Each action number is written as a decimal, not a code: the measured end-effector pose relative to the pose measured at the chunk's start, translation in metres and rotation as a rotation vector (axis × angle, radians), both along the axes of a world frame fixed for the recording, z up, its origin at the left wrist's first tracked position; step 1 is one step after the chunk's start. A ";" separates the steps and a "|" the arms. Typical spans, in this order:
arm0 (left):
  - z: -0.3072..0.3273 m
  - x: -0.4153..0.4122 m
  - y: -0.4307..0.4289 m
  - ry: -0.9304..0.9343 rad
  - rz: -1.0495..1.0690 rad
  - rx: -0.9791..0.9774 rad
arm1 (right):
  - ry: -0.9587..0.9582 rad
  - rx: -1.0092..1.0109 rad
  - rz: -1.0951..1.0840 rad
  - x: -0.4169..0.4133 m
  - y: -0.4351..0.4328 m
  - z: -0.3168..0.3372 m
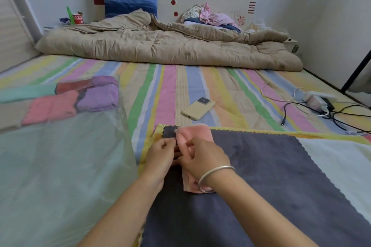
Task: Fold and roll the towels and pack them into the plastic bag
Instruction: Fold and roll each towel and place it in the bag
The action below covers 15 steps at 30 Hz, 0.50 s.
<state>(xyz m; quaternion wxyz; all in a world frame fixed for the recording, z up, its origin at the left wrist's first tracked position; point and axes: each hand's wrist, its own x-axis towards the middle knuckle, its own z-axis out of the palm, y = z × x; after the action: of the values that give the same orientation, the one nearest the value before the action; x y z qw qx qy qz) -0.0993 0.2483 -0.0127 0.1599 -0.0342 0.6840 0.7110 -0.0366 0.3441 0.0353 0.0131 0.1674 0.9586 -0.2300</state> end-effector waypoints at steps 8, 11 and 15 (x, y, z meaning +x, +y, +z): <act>-0.001 -0.005 0.007 0.143 -0.016 -0.119 | 0.327 -0.176 -0.012 0.020 0.030 -0.009; -0.002 -0.002 0.012 0.161 -0.032 -0.102 | 0.483 -0.065 0.016 0.024 0.042 -0.020; -0.004 0.000 0.013 0.163 -0.053 -0.146 | 0.271 0.031 0.148 0.016 0.038 -0.037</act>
<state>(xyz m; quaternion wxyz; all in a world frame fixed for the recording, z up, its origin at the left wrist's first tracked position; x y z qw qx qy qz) -0.0993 0.2611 -0.0167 0.1195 0.0301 0.7454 0.6552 -0.0202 0.3816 -0.0012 -0.1018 0.0638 0.9648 -0.2340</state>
